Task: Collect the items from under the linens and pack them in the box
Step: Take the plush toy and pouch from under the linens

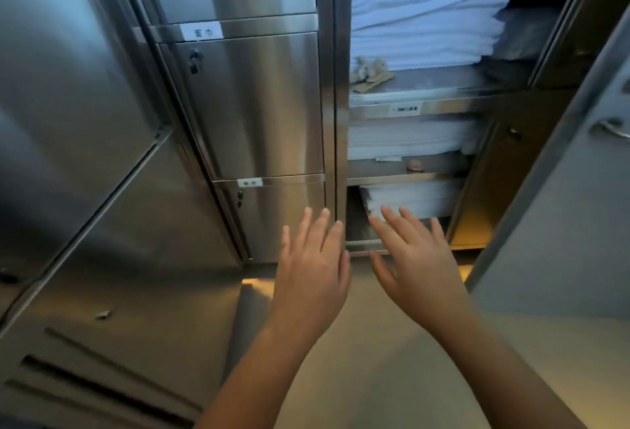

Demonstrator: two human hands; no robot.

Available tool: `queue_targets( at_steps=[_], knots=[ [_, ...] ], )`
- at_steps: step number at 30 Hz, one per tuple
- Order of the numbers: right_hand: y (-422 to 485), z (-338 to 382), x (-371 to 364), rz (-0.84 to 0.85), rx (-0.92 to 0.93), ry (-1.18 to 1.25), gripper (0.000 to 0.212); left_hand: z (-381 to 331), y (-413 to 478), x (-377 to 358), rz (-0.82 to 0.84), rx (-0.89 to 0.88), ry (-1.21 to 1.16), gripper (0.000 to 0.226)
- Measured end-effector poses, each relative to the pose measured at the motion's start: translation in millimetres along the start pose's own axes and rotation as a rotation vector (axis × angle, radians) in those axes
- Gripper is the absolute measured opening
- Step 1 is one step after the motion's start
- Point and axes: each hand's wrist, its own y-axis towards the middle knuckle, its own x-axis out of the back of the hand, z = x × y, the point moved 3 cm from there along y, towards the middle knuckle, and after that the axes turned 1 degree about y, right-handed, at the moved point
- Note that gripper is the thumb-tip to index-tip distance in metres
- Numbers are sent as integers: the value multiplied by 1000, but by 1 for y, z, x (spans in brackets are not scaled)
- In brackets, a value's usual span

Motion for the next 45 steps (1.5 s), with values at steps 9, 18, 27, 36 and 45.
queue_targets(
  at_steps=[9, 18, 27, 36, 45],
  knots=[
    [48, -129, -11, -49, -110, -68, 50, -62, 104, -88, 29, -96, -80, 39],
    [120, -262, -16, -63, -127, -67, 49, -116, 218, -162, 0, -68, -75, 38],
    [182, -322, -63, -17, -131, -31, 49, -108, 295, -217, 47, -39, -80, 38],
    [291, -361, -114, -43, -152, -93, 48, -63, 413, -273, 47, -116, -120, 38],
    [382, -390, -153, -78, -179, -123, 48, -29, 520, -311, 68, -184, -158, 40]
  ],
)
